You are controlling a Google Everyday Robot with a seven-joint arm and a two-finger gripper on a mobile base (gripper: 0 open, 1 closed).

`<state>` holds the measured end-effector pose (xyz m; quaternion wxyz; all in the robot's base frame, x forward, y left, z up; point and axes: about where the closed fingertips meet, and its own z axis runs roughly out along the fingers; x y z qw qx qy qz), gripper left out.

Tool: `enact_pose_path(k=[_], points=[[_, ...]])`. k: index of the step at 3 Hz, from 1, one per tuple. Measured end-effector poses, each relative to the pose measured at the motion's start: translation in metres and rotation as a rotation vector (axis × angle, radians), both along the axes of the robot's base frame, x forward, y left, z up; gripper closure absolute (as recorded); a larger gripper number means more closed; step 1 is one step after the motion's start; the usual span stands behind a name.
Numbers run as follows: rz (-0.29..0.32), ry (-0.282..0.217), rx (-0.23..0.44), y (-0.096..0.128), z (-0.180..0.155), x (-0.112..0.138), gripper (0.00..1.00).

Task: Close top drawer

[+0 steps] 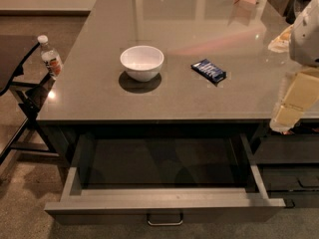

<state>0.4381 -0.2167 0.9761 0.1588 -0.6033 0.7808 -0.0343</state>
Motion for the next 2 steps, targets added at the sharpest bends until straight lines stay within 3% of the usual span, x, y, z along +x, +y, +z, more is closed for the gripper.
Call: enact_pose_path(k=[1,2], points=[[0.000,-0.001,0.000,0.0000,0.0003,0.0000,0.00],[0.004,0.005,0.020,-0.0001,-0.0085,-0.0092,0.17]])
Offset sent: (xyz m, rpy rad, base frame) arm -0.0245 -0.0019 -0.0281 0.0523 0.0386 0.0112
